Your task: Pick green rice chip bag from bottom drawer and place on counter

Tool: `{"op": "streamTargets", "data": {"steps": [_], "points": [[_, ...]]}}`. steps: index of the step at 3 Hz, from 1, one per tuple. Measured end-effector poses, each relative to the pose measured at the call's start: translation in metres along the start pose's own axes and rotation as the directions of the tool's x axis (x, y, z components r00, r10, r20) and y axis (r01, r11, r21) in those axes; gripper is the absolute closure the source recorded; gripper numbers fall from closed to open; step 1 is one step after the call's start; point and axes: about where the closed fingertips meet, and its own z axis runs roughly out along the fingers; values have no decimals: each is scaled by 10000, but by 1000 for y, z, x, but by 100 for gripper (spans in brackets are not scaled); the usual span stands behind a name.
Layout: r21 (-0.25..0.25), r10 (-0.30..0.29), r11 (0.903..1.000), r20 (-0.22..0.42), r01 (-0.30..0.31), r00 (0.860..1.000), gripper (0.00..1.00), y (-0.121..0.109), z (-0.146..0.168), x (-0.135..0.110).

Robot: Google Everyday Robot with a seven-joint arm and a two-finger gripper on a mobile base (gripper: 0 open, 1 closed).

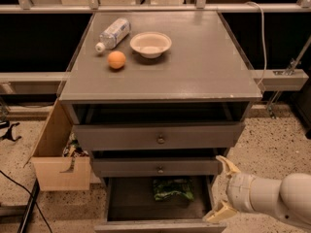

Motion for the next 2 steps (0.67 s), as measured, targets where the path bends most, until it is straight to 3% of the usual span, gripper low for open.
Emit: {"op": "streamTargets", "data": {"steps": [1, 2], "points": [[116, 402, 9991, 495, -408, 9980, 0, 13, 50, 39], [83, 376, 9992, 475, -381, 9982, 0, 13, 55, 42]]}}
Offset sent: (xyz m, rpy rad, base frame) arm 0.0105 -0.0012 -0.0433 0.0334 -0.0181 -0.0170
